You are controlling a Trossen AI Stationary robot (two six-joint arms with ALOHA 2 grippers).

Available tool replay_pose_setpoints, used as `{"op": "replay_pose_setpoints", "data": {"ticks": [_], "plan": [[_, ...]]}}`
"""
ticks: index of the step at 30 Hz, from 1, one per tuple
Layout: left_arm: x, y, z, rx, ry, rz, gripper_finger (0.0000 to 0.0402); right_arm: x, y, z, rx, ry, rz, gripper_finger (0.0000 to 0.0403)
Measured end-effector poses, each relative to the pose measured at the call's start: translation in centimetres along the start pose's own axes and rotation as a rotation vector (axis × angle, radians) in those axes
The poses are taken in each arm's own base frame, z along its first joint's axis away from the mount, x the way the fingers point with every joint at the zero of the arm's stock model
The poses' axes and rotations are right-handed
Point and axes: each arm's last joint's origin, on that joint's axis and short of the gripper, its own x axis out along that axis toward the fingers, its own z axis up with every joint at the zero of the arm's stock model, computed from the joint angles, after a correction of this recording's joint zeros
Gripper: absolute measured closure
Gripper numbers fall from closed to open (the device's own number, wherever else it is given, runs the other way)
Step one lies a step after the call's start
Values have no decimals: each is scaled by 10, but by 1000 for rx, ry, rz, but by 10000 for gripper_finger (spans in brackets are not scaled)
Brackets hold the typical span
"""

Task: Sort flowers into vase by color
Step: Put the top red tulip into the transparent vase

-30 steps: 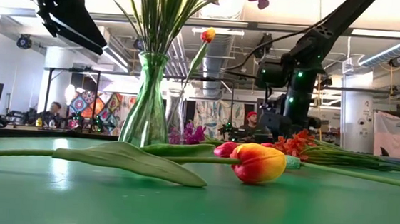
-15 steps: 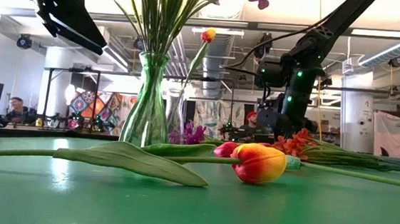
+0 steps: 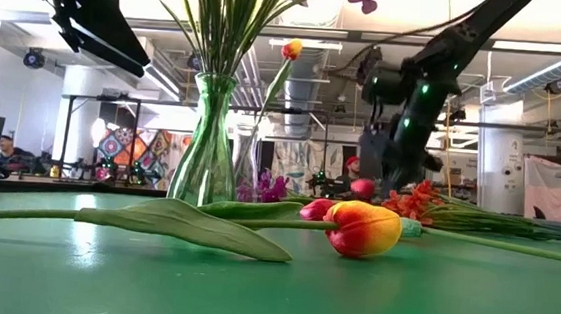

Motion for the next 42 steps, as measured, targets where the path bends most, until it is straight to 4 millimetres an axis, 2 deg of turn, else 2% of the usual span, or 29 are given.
{"op": "replay_pose_setpoints", "data": {"ticks": [3,11,19,24,34,42], "plan": [[0,0,0,-4,0,0,134,-23,0,6,-8,-99,27,390],[0,0,0,-19,0,0,134,-93,2,21,-70,-492,158,390],[0,0,0,-23,0,0,134,-138,8,28,-168,-790,438,390],[0,0,0,-28,0,0,134,-146,11,32,-216,-971,546,390],[0,2,1,-30,-42,59,134,-137,14,35,-216,-1252,646,390],[0,2,4,-58,-100,111,134,-137,27,42,-254,-1470,732,390]]}}
